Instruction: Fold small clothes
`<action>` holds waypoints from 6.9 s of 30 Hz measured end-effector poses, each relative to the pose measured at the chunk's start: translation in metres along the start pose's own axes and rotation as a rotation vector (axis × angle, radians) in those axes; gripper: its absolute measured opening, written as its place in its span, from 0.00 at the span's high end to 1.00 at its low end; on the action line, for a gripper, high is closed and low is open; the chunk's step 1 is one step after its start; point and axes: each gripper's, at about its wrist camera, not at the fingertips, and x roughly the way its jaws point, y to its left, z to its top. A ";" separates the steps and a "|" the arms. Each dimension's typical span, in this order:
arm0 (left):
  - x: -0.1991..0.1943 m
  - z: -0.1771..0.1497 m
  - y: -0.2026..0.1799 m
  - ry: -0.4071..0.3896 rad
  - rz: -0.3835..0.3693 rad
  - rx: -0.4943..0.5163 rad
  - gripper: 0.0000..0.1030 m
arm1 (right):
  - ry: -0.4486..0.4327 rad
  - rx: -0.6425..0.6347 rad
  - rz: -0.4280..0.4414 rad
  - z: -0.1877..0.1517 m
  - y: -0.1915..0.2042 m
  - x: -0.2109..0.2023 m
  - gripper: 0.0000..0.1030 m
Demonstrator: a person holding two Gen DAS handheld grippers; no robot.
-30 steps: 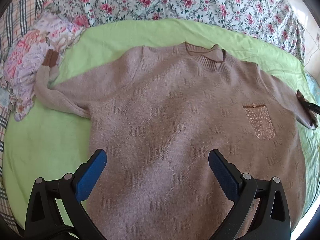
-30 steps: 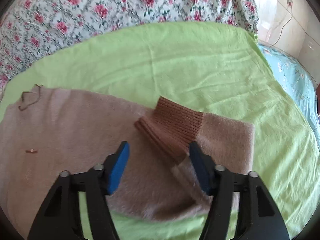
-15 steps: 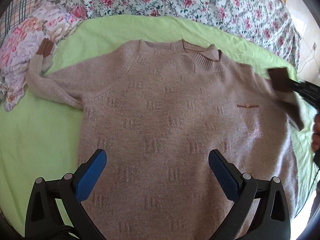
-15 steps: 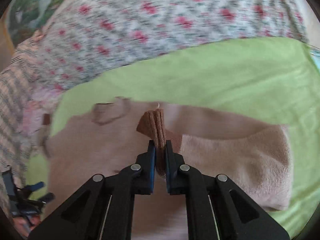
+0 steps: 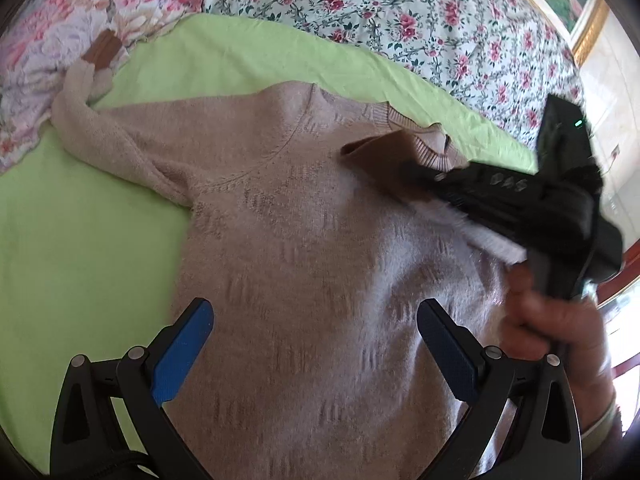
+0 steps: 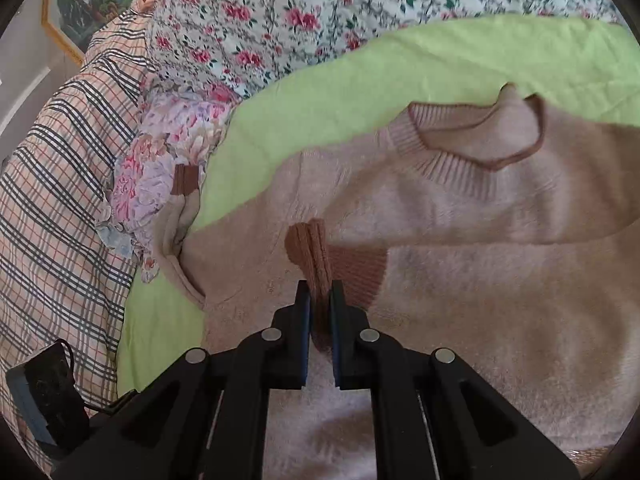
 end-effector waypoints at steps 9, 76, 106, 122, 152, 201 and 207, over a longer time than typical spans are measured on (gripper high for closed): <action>0.068 0.044 -0.005 0.110 -0.268 -0.121 0.01 | -0.103 0.097 0.025 -0.010 -0.034 -0.071 0.75; -0.002 0.105 0.093 -0.147 0.188 0.017 0.30 | -0.149 0.063 -0.283 -0.054 -0.099 -0.185 0.58; -0.025 0.163 0.096 -0.268 0.059 0.033 0.93 | -0.058 0.048 -0.190 -0.074 -0.073 -0.150 0.58; 0.083 0.052 -0.148 -0.055 -0.144 0.492 0.86 | -0.108 0.212 -0.221 -0.075 -0.126 -0.174 0.57; 0.046 0.058 0.054 0.002 0.231 0.126 0.40 | -0.435 0.124 -0.070 0.031 -0.086 -0.174 0.92; 0.012 0.039 0.088 0.041 0.087 -0.015 0.57 | -0.213 0.193 -0.344 -0.061 -0.131 -0.191 0.68; -0.034 -0.015 0.089 0.075 0.036 0.059 0.48 | -0.193 0.122 -0.313 -0.111 -0.109 -0.237 0.59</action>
